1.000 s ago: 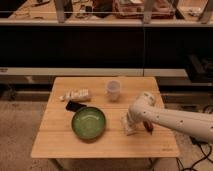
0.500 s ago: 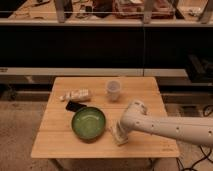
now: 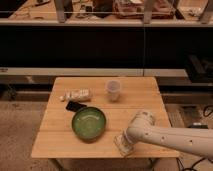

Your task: Wipe the white sponge on the table

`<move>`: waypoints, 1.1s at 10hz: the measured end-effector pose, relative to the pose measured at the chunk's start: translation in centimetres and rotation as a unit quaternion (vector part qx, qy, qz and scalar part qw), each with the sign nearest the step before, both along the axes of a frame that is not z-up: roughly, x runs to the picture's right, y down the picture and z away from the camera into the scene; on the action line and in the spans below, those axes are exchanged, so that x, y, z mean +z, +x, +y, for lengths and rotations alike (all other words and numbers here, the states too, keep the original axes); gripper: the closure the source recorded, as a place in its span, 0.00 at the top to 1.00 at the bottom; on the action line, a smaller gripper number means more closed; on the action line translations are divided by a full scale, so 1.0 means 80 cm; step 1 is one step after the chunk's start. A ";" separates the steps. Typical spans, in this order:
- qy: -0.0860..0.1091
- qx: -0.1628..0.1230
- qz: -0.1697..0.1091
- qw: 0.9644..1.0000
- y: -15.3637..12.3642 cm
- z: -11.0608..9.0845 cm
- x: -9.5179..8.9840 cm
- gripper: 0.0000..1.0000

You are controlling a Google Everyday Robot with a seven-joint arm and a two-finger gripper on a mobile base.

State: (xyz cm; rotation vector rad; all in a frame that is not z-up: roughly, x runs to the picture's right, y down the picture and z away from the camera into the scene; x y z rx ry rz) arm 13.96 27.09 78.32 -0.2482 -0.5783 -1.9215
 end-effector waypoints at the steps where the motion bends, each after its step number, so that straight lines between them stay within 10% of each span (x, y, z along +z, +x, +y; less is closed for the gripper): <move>1: 0.007 0.009 0.023 1.000 0.033 -0.011 0.002 0.09; 6: 0.028 0.052 0.097 0.993 0.106 -0.072 0.029 0.09; 11: 0.022 0.068 0.100 0.992 0.027 -0.107 0.084 0.09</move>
